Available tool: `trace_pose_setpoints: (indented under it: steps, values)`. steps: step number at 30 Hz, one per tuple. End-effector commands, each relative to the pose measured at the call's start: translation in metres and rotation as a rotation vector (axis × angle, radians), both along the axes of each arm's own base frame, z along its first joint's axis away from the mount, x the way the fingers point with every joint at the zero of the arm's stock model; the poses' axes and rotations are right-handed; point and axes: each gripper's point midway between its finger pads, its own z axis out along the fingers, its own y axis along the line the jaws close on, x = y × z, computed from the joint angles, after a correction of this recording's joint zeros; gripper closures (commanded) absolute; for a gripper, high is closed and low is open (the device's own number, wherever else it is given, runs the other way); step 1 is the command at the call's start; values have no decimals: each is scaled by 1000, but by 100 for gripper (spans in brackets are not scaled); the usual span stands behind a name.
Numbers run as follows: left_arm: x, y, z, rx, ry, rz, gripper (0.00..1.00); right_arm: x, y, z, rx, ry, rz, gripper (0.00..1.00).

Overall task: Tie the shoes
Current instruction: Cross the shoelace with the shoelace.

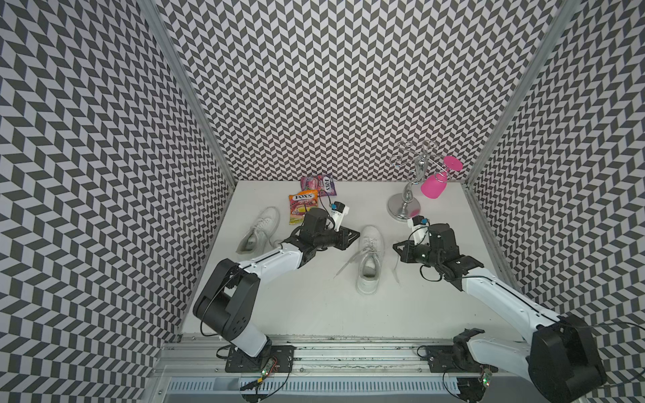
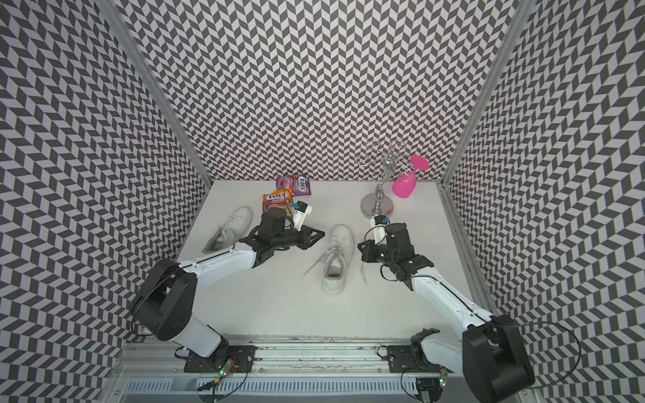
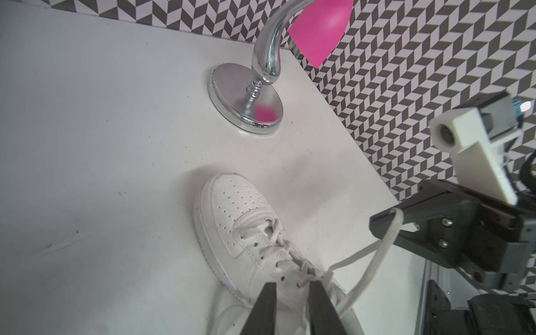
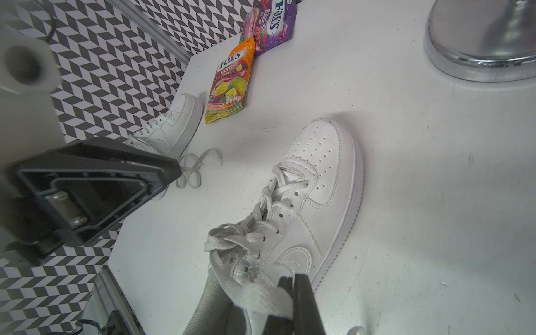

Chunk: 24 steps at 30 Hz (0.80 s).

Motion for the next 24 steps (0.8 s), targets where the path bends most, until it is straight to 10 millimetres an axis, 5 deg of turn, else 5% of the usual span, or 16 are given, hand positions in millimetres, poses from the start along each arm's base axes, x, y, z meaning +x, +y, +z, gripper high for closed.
trace_pose_setpoints:
  steps: [1, 5, 13, 18, 24]
  values:
    - [-10, -8, -14, -8, 58, -97, 80, 3, 2, 13, 19, -66, 15, 100]
    - [-20, -4, -19, -15, 88, -93, 74, 4, 2, 14, 17, -68, 18, 100]
    - [-41, 41, -27, -18, 121, 75, 48, 2, 1, 14, 12, -71, 20, 100]
    - [-64, 46, -40, -63, 173, 61, 42, 1, 1, 14, 16, -72, 20, 100]
    - [-63, 47, -43, -197, 326, 118, 34, 0, 1, 13, 16, -67, 18, 100]
